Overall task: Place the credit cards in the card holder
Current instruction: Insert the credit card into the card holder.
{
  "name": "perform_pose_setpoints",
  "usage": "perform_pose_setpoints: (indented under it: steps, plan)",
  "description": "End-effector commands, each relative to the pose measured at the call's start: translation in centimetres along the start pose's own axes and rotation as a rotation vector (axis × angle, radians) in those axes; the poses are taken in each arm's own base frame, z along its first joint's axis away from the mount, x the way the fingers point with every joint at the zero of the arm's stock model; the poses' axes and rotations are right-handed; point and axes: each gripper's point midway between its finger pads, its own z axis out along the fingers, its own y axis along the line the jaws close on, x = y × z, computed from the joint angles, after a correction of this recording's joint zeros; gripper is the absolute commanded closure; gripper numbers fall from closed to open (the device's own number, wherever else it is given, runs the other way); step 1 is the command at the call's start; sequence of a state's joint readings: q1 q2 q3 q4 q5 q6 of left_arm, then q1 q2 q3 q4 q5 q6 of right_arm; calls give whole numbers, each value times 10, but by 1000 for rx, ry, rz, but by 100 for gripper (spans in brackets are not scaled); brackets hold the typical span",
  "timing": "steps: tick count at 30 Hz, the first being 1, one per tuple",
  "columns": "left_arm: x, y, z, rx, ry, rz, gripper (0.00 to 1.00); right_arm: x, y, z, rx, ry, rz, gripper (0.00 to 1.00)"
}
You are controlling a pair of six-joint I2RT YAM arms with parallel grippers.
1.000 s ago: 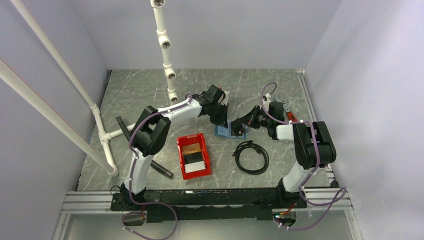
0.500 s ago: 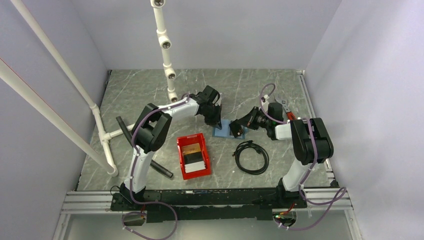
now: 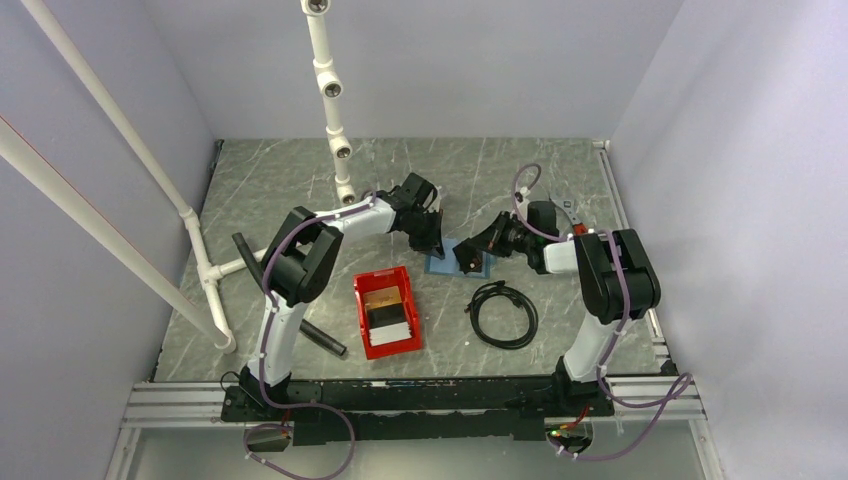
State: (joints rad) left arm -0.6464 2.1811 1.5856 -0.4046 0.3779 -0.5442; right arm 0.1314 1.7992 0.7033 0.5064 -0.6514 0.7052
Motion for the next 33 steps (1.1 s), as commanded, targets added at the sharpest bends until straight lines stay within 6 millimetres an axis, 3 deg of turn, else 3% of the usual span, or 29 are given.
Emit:
perform_pose_setpoints:
  steps: [1, 14, 33]
  plan:
    - [15, 12, 2, -44, 34, -13, 100, -16, 3, 7, 24, -41, -39, 100]
    - [16, 10, -3, -38, 34, -2, 100, -16, -5, -10, 144, -56, -52, 100]
    - [14, 7, 0, -23, 35, -6, 100, -8, 5, 14, 45, -38, -63, 100]
